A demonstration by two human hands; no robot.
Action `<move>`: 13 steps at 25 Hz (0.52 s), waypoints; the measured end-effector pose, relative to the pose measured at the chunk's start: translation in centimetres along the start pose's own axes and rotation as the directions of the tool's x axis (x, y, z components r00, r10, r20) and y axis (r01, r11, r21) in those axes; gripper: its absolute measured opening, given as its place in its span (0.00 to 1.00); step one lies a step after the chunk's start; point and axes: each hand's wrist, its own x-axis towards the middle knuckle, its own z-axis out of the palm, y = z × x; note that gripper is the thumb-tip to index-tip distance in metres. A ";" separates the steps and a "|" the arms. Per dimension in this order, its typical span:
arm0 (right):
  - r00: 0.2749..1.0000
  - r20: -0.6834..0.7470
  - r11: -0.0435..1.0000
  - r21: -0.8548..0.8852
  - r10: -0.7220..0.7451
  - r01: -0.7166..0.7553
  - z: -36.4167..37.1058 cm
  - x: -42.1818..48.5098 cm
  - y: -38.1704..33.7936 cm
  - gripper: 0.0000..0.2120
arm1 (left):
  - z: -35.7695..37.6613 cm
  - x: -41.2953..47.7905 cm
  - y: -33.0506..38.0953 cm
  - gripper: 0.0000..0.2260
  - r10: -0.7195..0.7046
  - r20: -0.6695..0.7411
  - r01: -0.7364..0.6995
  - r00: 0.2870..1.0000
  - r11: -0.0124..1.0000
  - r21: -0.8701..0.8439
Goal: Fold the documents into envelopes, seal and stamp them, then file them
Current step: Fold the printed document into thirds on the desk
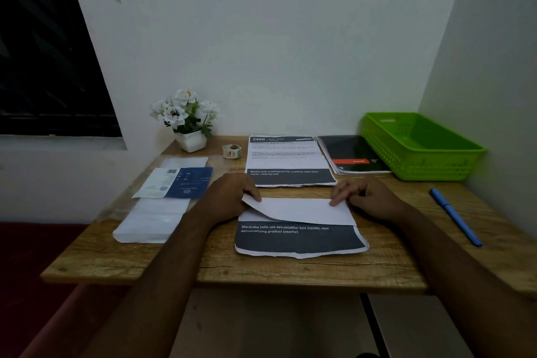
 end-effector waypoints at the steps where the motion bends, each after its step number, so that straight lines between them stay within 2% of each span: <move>1: 1.000 -0.003 1.000 0.004 0.007 -0.007 0.0 0.0 0.0 0.25 | -0.1 0.0 0.0 0.07 0.002 0.018 -0.002 1.000 1.000 0.024; 5: 1.000 0.000 1.000 0.008 0.007 -0.007 0.1 -0.1 -0.3 0.23 | -0.2 -0.1 0.1 0.07 -0.010 0.023 0.009 1.000 1.000 0.021; 9: 1.000 -0.009 1.000 -0.013 -0.008 0.008 0.1 -0.1 -0.3 0.20 | -0.3 -0.1 0.2 0.14 -0.082 0.009 0.082 0.997 0.996 -0.037; 13: 0.999 -0.042 0.999 -0.019 -0.035 0.034 0.3 -0.2 -0.5 0.10 | -0.6 -0.3 0.0 0.12 -0.151 0.020 0.152 0.988 0.976 -0.157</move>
